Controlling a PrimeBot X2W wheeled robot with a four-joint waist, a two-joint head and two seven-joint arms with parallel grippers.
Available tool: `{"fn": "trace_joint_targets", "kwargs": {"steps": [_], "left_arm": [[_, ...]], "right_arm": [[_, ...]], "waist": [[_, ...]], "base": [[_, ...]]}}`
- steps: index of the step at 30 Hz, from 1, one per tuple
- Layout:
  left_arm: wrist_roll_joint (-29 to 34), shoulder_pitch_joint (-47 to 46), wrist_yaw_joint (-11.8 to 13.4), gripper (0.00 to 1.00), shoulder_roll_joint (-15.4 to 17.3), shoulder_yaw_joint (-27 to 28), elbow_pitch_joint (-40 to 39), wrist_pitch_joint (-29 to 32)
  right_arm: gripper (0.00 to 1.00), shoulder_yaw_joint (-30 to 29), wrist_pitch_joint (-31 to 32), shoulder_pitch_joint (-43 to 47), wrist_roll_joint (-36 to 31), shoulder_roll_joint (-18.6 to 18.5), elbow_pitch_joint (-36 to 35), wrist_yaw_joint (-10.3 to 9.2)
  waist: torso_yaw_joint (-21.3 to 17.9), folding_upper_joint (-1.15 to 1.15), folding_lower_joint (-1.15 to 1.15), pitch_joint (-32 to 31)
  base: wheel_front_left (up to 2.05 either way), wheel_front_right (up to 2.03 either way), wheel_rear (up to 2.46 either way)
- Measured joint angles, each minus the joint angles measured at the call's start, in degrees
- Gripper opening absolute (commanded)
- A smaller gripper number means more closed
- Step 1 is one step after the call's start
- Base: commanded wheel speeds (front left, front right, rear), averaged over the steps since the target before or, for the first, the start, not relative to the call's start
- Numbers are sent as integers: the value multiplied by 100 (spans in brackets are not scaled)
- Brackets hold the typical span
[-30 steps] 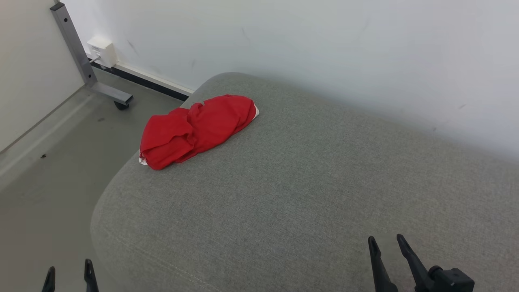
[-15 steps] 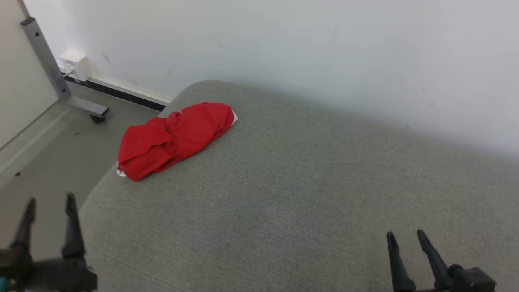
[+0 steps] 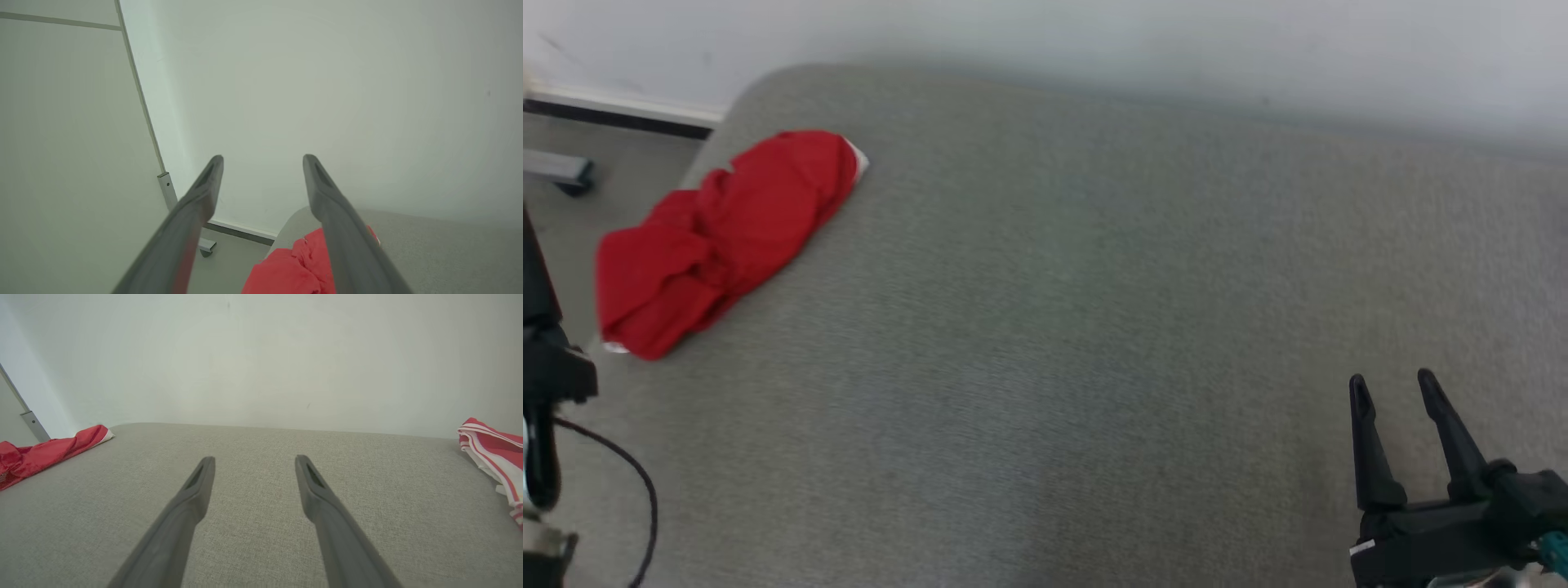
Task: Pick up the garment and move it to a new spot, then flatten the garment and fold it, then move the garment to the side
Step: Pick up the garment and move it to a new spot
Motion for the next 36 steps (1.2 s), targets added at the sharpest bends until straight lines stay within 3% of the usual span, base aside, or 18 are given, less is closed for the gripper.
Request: {"fn": "trace_joint_targets", "kwargs": {"steps": [14, 18, 36], "left_arm": [[-419, -1243, -58, 100, 713, -211, 1427, 757], [-565, -1408, -82, 100, 865, -408, 1991, 1329], [-1069, -2086, -98, 100, 1033, -1076, 3345, 2783]], "right_arm": [[100, -201, -3, -363, -143, 10, -312, 0], [100, -247, 52, -385, -183, 2, -432, 0], [100, -332, 305, -460, -328, -1, -806, 0]], "waist": [[-1073, 0, 0, 1240], [-1276, 0, 0, 1503], [-1500, -1, -2, 1844]], "base": [[0, 0, 0], [0, 0, 0], [0, 0, 0]]}}
